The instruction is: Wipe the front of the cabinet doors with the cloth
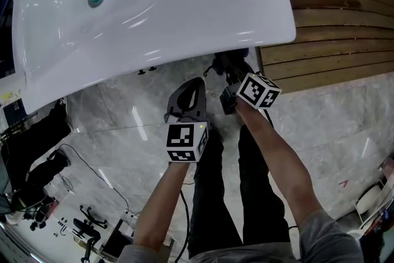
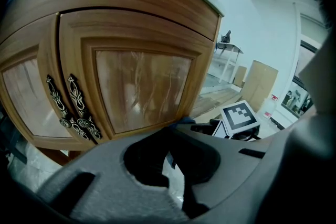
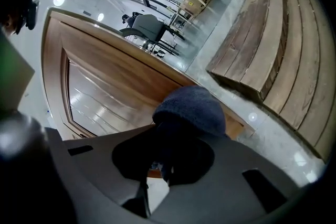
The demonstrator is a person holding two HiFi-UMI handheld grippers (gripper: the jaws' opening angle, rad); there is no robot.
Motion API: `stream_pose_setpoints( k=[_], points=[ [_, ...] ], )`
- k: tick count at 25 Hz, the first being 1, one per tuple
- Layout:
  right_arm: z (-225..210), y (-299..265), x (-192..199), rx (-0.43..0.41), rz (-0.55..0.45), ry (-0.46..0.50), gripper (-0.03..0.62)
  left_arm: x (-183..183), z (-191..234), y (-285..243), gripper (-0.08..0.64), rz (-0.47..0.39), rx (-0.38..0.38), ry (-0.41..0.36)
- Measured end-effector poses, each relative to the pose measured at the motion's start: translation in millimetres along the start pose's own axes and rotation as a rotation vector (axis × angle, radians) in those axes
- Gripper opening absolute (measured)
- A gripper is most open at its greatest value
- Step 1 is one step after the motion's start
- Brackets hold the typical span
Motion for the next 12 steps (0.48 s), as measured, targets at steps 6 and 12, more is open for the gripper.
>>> stream_pose_setpoints(
  k=[6, 12],
  points=[
    [13.3, -0.2, -8.0, -0.026, -0.018, -0.006, 0.04, -6.1, 0.5, 5.4, 0.008, -0.003, 0.003, -0.003],
    [34.0, 2.0, -20.4, -0.047, -0.031, 0.007, 0.04, -15.5, 2.8, 16.8, 0.008, -0.012, 0.005, -0.002]
  ],
)
Point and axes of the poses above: the fingertips, and each gripper's own axes: y backward along the fingers, z to its left, x out of its underside, the point moved 4 cm from there along y, backward along the fingers, and after that the axes turned 12 degrees about -x, right-handed, at the moved point
